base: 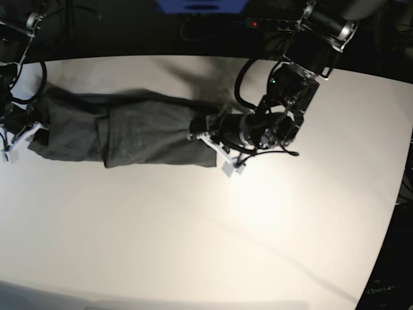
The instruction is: Fold the T-shirt properly
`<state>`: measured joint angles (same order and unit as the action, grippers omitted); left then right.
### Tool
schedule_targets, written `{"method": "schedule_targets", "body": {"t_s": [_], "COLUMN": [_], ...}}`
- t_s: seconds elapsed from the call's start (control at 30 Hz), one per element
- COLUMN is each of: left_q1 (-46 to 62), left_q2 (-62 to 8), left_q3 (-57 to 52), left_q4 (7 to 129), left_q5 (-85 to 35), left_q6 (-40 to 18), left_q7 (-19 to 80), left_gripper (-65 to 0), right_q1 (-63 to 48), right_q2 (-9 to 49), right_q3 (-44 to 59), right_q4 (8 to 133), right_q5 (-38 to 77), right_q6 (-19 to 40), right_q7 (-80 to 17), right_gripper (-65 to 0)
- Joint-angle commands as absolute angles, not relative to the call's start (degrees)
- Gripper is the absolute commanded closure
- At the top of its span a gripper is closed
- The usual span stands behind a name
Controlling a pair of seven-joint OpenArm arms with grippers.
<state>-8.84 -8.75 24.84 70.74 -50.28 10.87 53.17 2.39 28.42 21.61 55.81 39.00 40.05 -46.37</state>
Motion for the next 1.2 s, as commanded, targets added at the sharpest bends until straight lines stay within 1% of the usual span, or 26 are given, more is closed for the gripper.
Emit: {"method": "schedule_targets", "body": {"t_s": [0.0, 0.23, 0.4, 0.53, 0.73, 1.0, 1.17], "left_q1": [-6.73, -6.73, -6.64, -6.64, -6.64, -6.29, -6.29], "left_q2": [-11.21, -11.21, -11.30, -11.21, -11.12, -11.03, -11.03], "left_q3": [25.01, 25.01, 25.01, 25.19, 25.36, 25.45, 25.45], "left_q4": [68.79, 68.79, 68.79, 68.79, 68.79, 68.88, 68.88], "left_q5": [-37.23, -37.23, -37.23, -37.23, -37.23, -37.23, -37.23], "left_q6": [17.98, 17.98, 17.98, 17.98, 17.98, 17.98, 17.98], "left_q7": [55.43, 55.43, 55.43, 55.43, 55.52, 55.52, 55.52], "left_gripper": [-1.9, -1.9, -1.9, -1.9, -1.9, -1.9, -1.9], "right_q1": [2.51, 0.31, -0.40, -0.48, -2.15, -3.82, -3.12], "right_q2": [29.58, 32.40, 32.66, 32.13, 28.79, 23.34, 20.44], "right_q3": [21.41, 21.32, 21.41, 21.85, 21.93, 21.76, 21.58], "right_q4": [56.22, 65.54, 72.31, 77.76, 86.20, 100.44, 106.51], "right_q5": [36.88, 36.88, 36.88, 36.88, 36.88, 36.88, 36.88], "right_q6": [40.00, 40.00, 40.00, 40.00, 40.00, 40.00, 40.00], "right_q7": [-48.84, -49.45, -52.79, -58.15, -62.73, -72.84, -78.29], "right_gripper": [0.0, -0.6, -0.6, -0.6, -0.6, -0.6, -0.6]}}
